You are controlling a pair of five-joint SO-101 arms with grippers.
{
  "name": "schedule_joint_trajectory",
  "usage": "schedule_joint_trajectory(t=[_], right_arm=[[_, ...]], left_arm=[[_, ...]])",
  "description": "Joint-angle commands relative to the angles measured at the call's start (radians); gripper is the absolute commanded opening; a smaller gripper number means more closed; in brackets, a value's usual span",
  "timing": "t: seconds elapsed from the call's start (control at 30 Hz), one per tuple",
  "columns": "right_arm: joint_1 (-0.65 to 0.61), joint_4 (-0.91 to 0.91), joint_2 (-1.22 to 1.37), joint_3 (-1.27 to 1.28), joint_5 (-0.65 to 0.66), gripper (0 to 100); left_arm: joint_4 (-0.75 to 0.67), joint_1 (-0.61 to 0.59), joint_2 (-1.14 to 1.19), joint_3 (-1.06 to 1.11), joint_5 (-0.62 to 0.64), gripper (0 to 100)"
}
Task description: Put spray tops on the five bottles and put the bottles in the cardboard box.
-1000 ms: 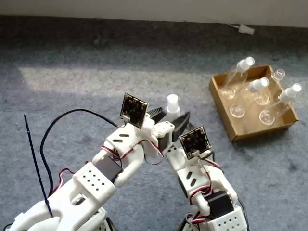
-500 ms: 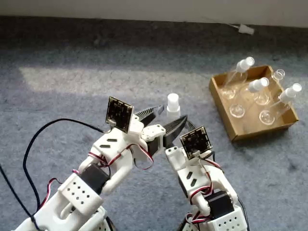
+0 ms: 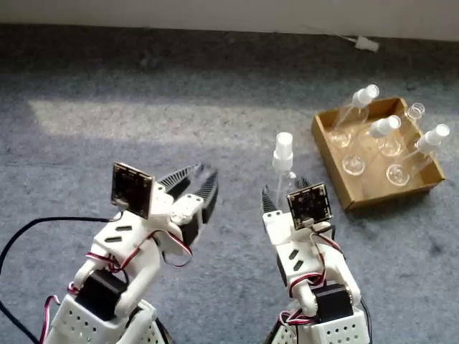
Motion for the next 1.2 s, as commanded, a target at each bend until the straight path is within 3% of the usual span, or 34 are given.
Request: schedule_joint_trajectory(t=[0.0,0.17,0.3,0.5,0.7,0.83,1.17], right_arm=[[0.018,-0.007,-0.010,-0.070,-0.008,13.1],[0.018,-0.008,-0.008,-0.071,-0.006,13.1],[0.025,-0.007,-0.007,-0.110,-0.006,13.1],[0.171,-0.002,-0.004,-0.220,-0.006,13.1],[0.214,-0.002,-0.007,-0.237,-0.009,13.4],[0.234,-0.002,-0.008,-0.239,-0.006,13.5],[0.446,-0.090,-0.008,-0.191,-0.005,13.5]], left_arm=[[0.066,-0.165,-0.087,-0.012,-0.015,3],[0.166,-0.282,-0.223,-0.008,-0.028,3],[0.249,-0.334,-0.308,-0.013,-0.123,3],[0.298,-0.426,-0.288,0.010,-0.130,3],[0.364,-0.522,-0.288,0.101,-0.126,3],[0.377,-0.533,-0.288,0.194,-0.124,3],[0.370,-0.533,-0.288,0.341,-0.124,3]])
